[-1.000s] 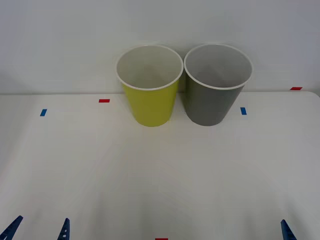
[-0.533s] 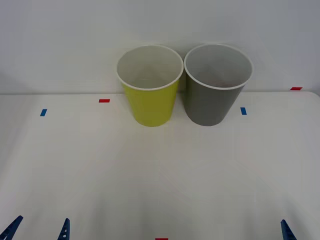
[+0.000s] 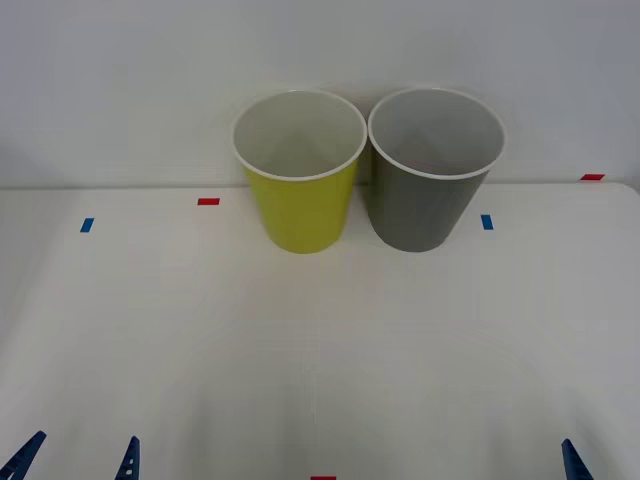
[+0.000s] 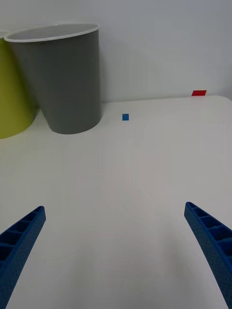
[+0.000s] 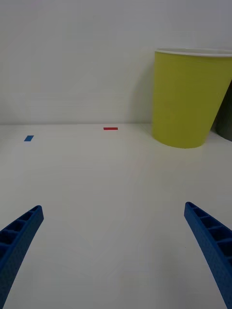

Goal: Put cans in the gray bin and PET bottles in the light green bin.

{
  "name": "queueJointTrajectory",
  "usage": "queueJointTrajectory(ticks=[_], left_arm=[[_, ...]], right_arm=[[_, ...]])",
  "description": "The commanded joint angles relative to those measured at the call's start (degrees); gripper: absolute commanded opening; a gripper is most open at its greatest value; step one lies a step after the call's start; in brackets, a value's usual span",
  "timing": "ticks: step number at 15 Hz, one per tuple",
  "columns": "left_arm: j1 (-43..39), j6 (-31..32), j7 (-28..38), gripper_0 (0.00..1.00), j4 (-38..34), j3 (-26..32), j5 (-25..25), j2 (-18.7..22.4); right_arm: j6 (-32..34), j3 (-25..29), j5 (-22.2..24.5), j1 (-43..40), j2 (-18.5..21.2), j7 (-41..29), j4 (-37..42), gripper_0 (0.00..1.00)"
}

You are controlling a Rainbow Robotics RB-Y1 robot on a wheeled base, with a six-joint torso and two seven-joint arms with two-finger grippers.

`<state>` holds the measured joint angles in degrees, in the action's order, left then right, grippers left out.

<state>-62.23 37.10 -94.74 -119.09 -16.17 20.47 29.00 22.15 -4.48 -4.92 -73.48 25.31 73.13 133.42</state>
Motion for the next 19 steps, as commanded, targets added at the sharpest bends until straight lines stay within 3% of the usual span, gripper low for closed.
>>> queueJointTrajectory(ticks=[1, 19], left_arm=[[0.0, 0.0, 0.0, 1.00, 0.0, 0.0, 0.0, 0.0], [0.0, 0.0, 0.0, 1.00, 0.0, 0.0, 0.0, 0.0]], right_arm=[[0.0, 0.0, 0.0, 0.0, 0.0, 0.0, 0.0, 1.00], [0.0, 0.0, 0.0, 0.0, 0.0, 0.0, 0.0, 1.00]])
